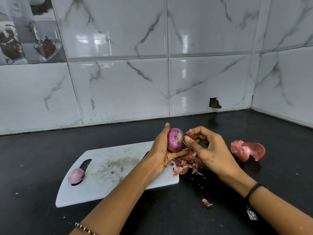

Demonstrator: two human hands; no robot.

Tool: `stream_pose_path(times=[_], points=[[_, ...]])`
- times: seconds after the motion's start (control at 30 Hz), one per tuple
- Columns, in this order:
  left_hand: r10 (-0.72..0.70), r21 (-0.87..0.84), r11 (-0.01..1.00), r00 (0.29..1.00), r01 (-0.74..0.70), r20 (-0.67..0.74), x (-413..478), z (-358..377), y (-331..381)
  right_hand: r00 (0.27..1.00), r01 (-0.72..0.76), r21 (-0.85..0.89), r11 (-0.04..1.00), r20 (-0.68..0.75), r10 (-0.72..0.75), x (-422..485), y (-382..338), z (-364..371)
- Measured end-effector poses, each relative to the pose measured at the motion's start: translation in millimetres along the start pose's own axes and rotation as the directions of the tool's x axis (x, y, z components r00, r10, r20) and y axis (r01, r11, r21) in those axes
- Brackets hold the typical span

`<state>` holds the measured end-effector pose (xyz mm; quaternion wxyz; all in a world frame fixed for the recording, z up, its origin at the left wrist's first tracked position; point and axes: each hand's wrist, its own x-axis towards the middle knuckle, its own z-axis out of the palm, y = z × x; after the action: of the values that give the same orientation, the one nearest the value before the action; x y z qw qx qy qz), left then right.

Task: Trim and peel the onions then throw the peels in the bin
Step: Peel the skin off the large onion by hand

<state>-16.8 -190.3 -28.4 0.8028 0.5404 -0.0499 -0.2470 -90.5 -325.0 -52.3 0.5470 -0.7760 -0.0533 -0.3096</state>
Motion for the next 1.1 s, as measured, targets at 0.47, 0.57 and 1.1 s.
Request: stream_pose_path(times=[0.47, 0.57, 1.1], points=[[0.123, 0.120, 0.985, 0.992, -0.122, -0.003, 8, -1, -5, 0.984, 0.072, -0.191, 0.979, -0.145, -0.100, -3, -4, -6], [0.199, 0.190, 0.961, 0.979, -0.202, 0.033, 8, -4, -5, 0.984, 0.110, -0.113, 0.988, -0.128, -0.124, -5, -11, -4], [0.466, 0.456, 0.784, 0.885, -0.421, 0.016, -2, -2, 0, 0.922, 0.384, -0.272, 0.882, 0.158, -0.353, -4, -9, 4]])
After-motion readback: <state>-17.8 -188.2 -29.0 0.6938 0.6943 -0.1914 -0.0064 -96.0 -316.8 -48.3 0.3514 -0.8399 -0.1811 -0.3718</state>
